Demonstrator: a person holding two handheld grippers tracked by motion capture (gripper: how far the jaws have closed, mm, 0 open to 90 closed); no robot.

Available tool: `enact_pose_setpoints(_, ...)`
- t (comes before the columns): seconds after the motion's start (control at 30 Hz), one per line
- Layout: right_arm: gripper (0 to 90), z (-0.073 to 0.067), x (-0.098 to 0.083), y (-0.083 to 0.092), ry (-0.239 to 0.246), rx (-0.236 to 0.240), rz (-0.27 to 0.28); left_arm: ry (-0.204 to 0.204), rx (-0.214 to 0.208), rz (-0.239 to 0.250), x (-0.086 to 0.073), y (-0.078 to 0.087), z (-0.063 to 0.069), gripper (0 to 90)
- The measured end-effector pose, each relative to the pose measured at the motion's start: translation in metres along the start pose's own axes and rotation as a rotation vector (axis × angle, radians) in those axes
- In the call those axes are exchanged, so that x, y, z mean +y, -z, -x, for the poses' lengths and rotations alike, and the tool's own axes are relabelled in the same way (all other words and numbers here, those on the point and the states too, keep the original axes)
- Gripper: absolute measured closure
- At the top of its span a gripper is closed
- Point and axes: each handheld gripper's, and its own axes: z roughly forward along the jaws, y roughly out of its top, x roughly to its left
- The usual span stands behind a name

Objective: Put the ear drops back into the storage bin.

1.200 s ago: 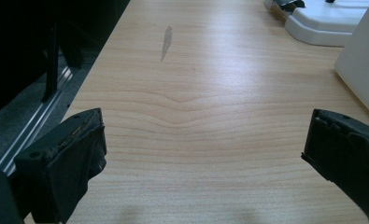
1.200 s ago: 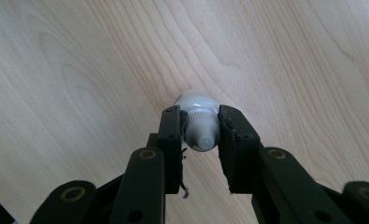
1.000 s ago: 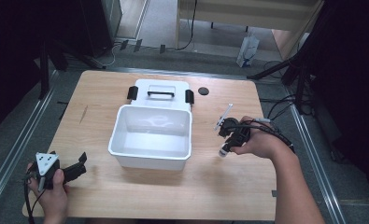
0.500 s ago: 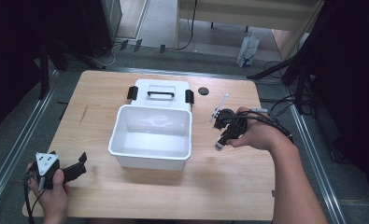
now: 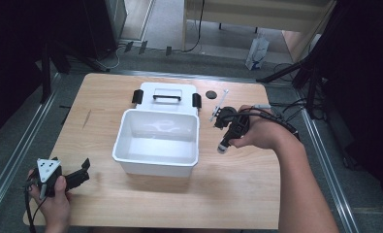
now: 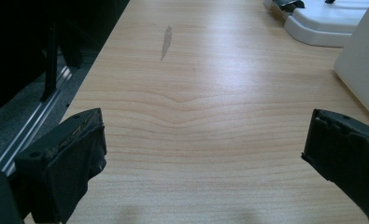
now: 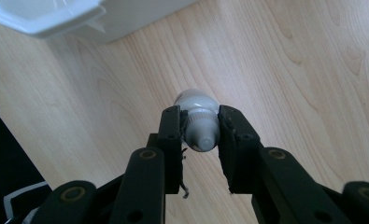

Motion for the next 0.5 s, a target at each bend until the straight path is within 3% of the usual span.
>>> enact_pose_setpoints(0.5,72.2,-0.007,0.021,0.026,0.021,-0.009,0.004,0.007,-0.002,-0.001,0.0,0.0,0.0,0.0)
